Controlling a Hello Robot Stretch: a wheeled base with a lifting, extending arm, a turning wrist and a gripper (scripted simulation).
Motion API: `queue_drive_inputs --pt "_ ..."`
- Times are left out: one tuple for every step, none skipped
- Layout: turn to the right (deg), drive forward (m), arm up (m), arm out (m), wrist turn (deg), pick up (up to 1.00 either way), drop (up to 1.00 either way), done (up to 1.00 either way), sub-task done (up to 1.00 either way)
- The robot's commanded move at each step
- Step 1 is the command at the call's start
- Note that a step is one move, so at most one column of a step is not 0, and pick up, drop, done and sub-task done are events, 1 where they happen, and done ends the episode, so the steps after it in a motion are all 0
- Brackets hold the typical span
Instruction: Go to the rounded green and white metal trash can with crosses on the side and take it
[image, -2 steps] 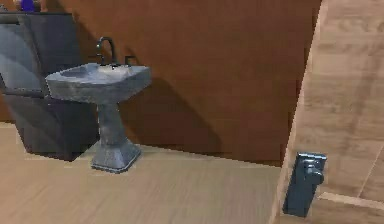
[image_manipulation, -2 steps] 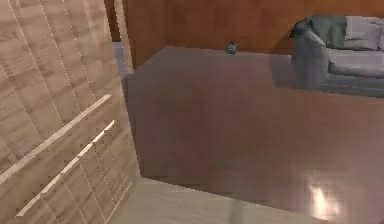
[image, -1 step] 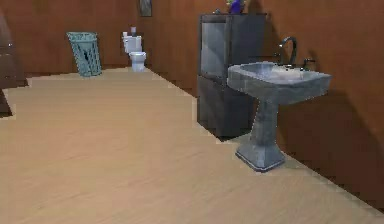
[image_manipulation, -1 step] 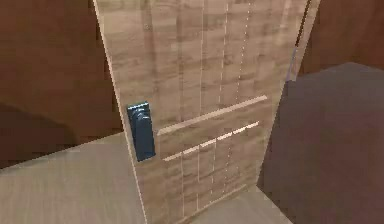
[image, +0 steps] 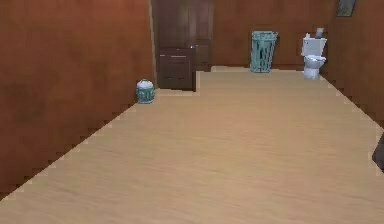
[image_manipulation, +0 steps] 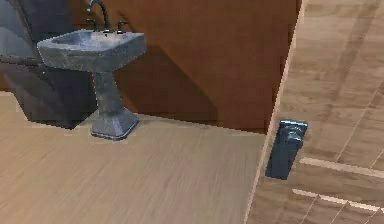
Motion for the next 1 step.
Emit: queue_drive_inputs --pt "-9.0 0.0 0.0 0.0 0.0 0.0 0.0 0.0 0.0"
